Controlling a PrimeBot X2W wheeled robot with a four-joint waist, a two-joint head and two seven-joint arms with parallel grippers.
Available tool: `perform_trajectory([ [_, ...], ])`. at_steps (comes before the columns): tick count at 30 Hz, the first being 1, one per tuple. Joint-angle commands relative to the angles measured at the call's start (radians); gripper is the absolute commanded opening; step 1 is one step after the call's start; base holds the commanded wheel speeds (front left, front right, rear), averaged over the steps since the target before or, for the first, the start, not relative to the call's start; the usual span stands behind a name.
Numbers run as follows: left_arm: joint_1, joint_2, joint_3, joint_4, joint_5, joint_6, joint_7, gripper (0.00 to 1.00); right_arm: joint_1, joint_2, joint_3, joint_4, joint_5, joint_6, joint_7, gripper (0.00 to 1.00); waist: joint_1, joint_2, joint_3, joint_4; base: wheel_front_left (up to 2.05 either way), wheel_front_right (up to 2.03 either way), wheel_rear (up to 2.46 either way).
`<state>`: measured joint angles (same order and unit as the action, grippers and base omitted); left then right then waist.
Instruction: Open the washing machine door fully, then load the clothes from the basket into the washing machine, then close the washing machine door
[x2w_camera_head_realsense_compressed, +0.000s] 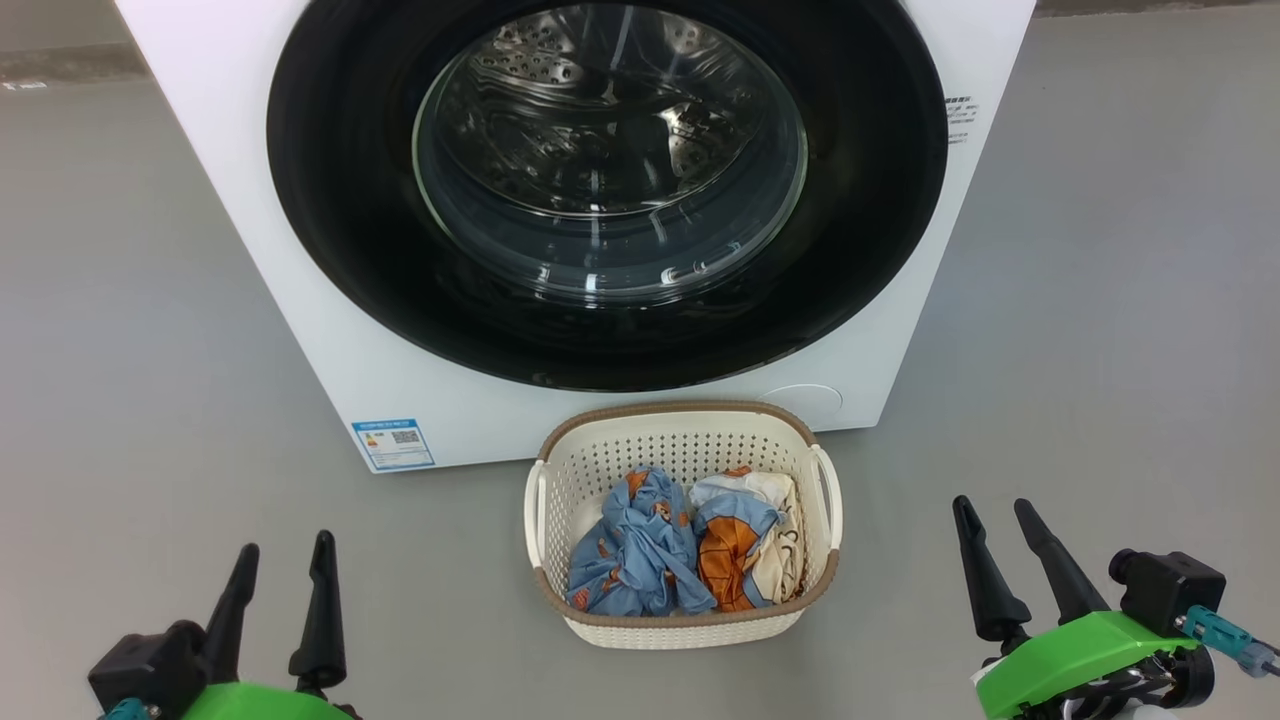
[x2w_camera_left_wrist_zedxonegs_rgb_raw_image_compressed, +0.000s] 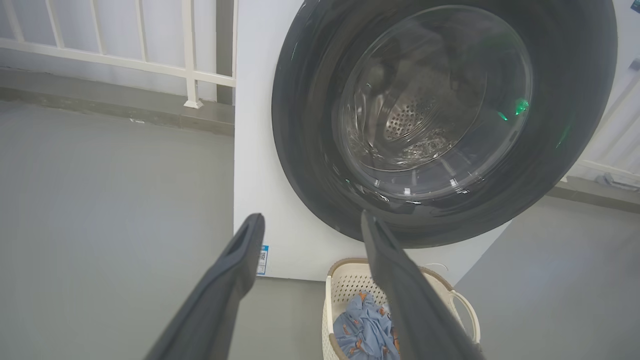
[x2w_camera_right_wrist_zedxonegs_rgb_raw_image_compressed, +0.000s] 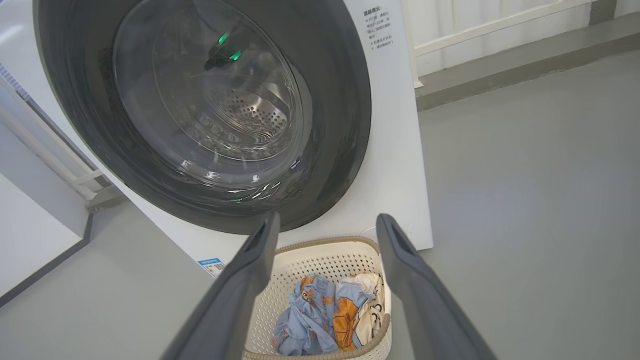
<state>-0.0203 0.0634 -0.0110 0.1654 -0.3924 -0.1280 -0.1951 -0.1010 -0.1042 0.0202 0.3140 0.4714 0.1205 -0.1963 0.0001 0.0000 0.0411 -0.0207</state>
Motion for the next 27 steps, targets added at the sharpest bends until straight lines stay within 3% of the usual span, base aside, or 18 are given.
perform_trajectory([
  [1, -0.033, 0.022, 0.026, -0.033, 0.040, -0.002, -0.018, 1.00, -0.030, -0.014, 0.026, -0.028, -0.042, 0.009, -0.017, 1.00, 0.0000, 0.0000, -0.001, -0.001, 0.00, 0.00, 0.00],
  [17, -0.028, 0.032, 0.027, -0.023, 0.203, -0.003, -0.065, 1.00, -0.023, -0.022, 0.022, -0.034, -0.216, 0.010, -0.064, 1.00, 0.0000, 0.0000, 0.001, -0.012, 0.00, 0.00, 0.00],
  [27, -0.030, 0.028, 0.051, 0.006, 0.191, -0.003, -0.067, 1.00, -0.008, -0.011, -0.020, -0.042, -0.225, 0.010, -0.066, 1.00, 0.0000, 0.0000, 0.008, -0.019, 0.00, 0.00, 0.00],
])
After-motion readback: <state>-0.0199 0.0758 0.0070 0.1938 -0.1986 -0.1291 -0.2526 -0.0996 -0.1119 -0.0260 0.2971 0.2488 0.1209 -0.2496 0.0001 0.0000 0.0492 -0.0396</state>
